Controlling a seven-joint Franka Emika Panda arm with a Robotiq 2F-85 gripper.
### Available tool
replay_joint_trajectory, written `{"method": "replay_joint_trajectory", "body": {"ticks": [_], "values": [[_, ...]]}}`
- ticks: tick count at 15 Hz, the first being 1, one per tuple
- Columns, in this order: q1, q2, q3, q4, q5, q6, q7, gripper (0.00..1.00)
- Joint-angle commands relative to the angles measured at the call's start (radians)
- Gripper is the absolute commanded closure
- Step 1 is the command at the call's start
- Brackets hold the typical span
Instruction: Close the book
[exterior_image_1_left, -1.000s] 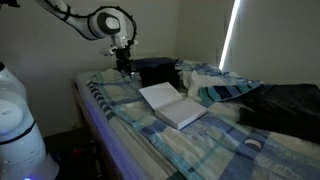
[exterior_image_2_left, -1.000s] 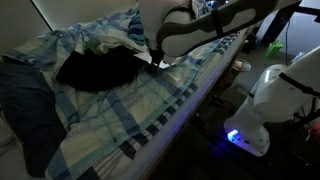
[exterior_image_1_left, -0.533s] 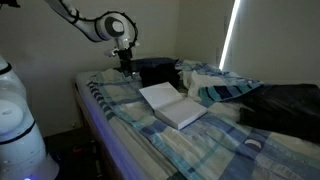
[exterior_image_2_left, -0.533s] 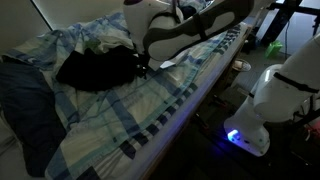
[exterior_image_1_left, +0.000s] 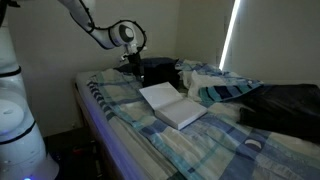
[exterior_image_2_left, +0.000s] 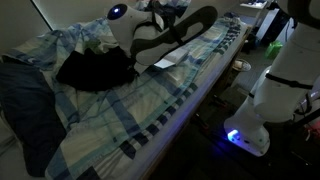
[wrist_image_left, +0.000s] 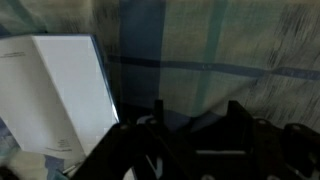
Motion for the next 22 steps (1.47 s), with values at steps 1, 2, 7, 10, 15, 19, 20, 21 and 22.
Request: {"method": "replay_joint_trajectory", "body": {"ticks": [1,2,7,10,15,19,20,21,22], "values": [[0.043,0.084,-0.041,0.086,-0.072,-0.018,0.08,0.62],[0.051,0.1,-0.052,0.099,-0.086,-0.021,0.096,0.71],[0.096,0.136,-0.102,0.085,-0.164,-0.014,0.228,1.0],[0.114,0.149,-0.119,0.073,-0.193,-0.018,0.299,1.0],[0.126,0.162,-0.138,0.087,-0.249,-0.042,0.396,1.0],[0.121,0.162,-0.146,0.097,-0.264,-0.055,0.431,1.0],[0.121,0.162,-0.148,0.1,-0.267,-0.059,0.433,1.0],[0.12,0.161,-0.149,0.103,-0.269,-0.063,0.438,1.0],[0.119,0.16,-0.15,0.106,-0.275,-0.067,0.443,1.0]]}}
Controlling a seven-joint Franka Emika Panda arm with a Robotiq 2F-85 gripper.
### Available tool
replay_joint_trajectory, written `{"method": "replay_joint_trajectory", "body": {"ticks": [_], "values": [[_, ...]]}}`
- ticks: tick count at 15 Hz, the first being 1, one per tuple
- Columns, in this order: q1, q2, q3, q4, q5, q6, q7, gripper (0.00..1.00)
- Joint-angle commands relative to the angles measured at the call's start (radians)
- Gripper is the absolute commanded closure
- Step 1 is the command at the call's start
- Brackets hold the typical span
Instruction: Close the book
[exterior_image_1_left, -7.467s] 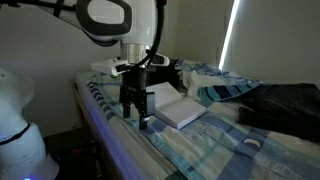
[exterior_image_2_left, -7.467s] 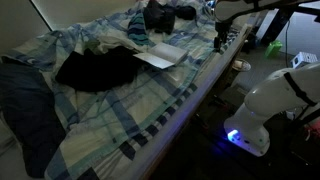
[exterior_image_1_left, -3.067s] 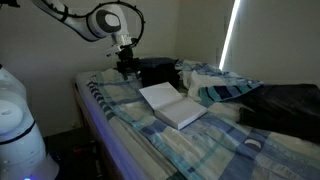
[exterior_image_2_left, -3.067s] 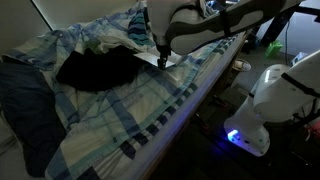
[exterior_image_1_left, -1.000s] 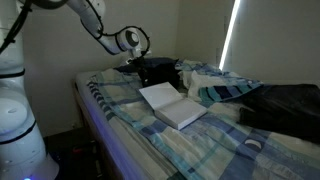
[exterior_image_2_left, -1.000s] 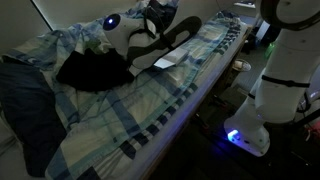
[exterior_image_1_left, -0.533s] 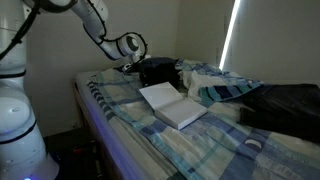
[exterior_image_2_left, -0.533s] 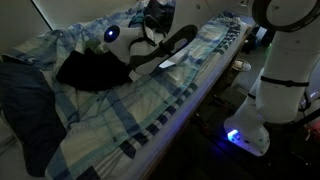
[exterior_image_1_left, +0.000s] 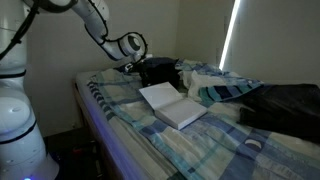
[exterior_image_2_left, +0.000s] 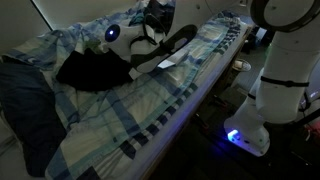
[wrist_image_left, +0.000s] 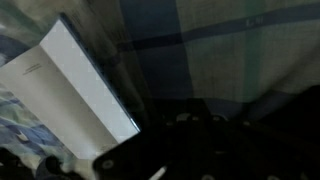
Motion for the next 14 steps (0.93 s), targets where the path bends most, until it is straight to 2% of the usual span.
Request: {"method": "replay_joint_trajectory", "body": {"ticks": [1,14], "values": [[0.009,-0.007,-0.012,0.02,-0.031,-0.044,0.037,1.0],[-0.003,-0.013,-0.038,0.058,-0.053,-0.078,0.049,1.0]]}}
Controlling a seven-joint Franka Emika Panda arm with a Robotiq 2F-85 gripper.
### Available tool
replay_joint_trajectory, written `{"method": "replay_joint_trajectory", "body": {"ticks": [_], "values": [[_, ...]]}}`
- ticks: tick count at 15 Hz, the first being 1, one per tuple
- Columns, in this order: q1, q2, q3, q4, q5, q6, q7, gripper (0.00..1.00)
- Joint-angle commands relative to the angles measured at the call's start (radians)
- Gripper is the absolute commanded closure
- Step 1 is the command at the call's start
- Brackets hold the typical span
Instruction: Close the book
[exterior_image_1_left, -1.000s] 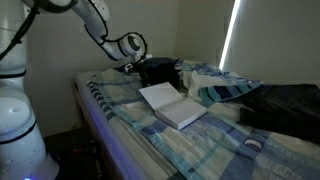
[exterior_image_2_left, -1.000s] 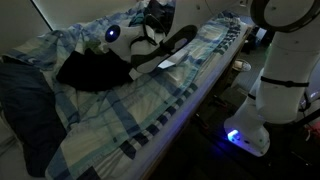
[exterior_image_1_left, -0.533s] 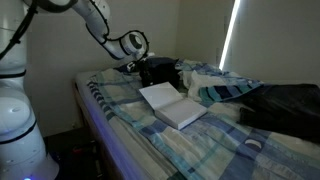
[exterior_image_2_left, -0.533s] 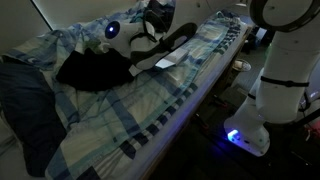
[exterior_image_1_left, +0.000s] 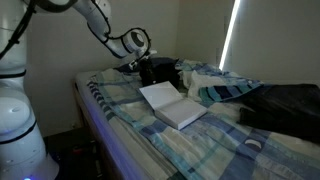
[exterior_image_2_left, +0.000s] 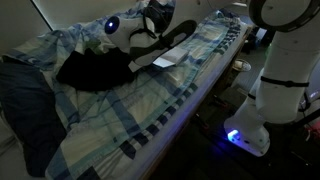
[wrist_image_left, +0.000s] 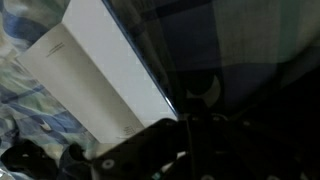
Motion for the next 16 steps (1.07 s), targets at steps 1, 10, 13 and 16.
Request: {"method": "replay_joint_trajectory", "body": {"ticks": [1,10,13,16], "values": [[-0.001,-0.012,-0.002,0.005,-0.025,-0.036,0.042,1.0],[-0.013,-0.02,-0.011,0.024,-0.03,-0.061,0.052,1.0],[-0.019,-0.026,-0.012,0.029,-0.031,-0.071,0.053,1.0],[-0.023,-0.03,-0.011,0.03,-0.03,-0.077,0.055,1.0]]}}
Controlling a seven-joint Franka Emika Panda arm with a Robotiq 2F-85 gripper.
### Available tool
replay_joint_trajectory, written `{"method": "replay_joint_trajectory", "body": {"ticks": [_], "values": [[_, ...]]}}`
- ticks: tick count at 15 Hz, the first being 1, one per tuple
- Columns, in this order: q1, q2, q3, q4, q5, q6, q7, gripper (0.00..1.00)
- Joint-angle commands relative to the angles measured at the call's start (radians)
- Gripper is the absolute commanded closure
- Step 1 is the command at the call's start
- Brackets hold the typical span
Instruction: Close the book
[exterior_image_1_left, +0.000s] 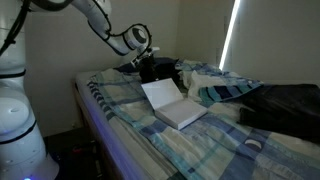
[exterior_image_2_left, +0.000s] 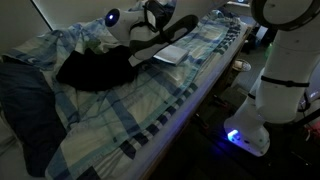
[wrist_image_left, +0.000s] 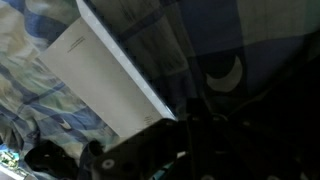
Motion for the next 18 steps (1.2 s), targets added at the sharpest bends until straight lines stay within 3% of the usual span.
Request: {"method": "replay_joint_trajectory", "body": {"ticks": [1,13,18], "values": [[-0.007,-0.014,-0.001,0.004,-0.027,-0.032,0.029,1.0],[-0.042,-0.049,-0.007,0.009,-0.016,-0.039,0.028,1.0],[-0.069,-0.085,-0.013,-0.039,-0.006,-0.035,0.053,1.0]]}}
